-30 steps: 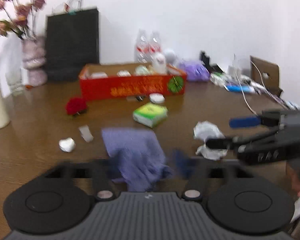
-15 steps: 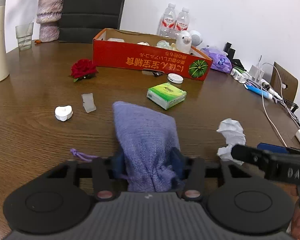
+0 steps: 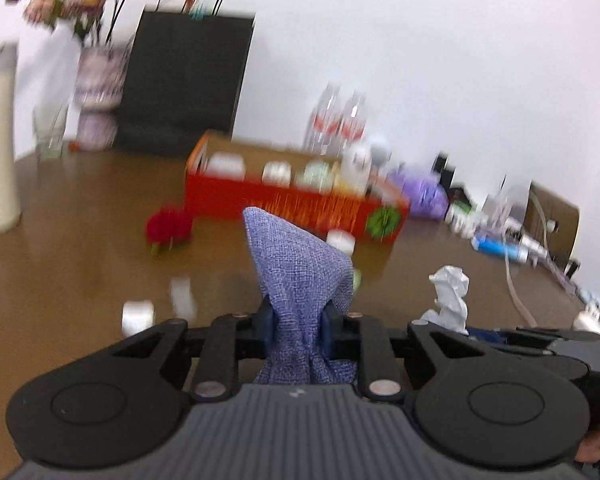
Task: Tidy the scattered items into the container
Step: 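Carry the pouch and tissues into the box and open both tools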
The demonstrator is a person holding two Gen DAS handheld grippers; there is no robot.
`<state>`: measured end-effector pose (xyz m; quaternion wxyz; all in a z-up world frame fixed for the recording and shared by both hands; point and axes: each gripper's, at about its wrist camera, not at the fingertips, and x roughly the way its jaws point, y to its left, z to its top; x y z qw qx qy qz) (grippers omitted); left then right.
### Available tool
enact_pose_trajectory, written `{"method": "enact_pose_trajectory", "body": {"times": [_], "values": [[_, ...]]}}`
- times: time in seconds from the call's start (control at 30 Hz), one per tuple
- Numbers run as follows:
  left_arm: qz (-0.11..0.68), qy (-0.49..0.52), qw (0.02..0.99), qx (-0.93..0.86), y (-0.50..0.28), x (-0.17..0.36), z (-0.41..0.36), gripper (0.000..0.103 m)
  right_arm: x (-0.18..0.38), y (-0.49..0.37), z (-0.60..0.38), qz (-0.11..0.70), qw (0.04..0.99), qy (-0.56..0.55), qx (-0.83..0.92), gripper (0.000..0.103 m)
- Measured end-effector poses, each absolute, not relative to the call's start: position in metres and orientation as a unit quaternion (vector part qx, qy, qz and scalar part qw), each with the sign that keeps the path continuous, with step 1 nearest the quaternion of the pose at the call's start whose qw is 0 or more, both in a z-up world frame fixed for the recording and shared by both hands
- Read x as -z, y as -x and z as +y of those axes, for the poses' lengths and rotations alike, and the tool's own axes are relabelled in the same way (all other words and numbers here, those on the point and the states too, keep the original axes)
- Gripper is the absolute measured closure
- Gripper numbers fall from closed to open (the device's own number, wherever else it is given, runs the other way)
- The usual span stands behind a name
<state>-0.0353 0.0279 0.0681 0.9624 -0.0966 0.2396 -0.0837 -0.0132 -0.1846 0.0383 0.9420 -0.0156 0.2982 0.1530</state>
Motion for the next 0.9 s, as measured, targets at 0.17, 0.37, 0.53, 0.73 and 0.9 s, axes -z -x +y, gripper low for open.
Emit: {"method": "enact_pose_trajectory", "body": {"times": [0.17, 0.37, 0.53, 0.73, 0.9], "values": [[0.221, 0.153, 0.958, 0.097, -0.036, -0.113, 0.041, 0.08, -0.089, -0.028, -0.192, 0.264, 0.944, -0.006, -0.198, 0.086], [0.276, 0.219, 0.932, 0.082, -0.188, -0.128, 0.041, 0.08, -0.148, -0.142, -0.167, 0.255, 0.936, 0.013, -0.242, 0.084], [0.39, 0.23, 0.891, 0.046, -0.293, -0.083, 0.028, 0.08, -0.131, -0.247, -0.122, 0.332, 0.915, 0.079, -0.214, 0.084], [0.431, 0.217, 0.876, -0.002, -0.329, -0.046, 0.023, 0.071, -0.079, -0.313, -0.105, 0.425, 0.879, 0.087, -0.195, 0.084], [0.42, 0.223, 0.879, 0.025, -0.324, -0.052, 0.026, 0.058, -0.06, -0.329, -0.104, 0.447, 0.87, 0.084, -0.189, 0.078]]}}
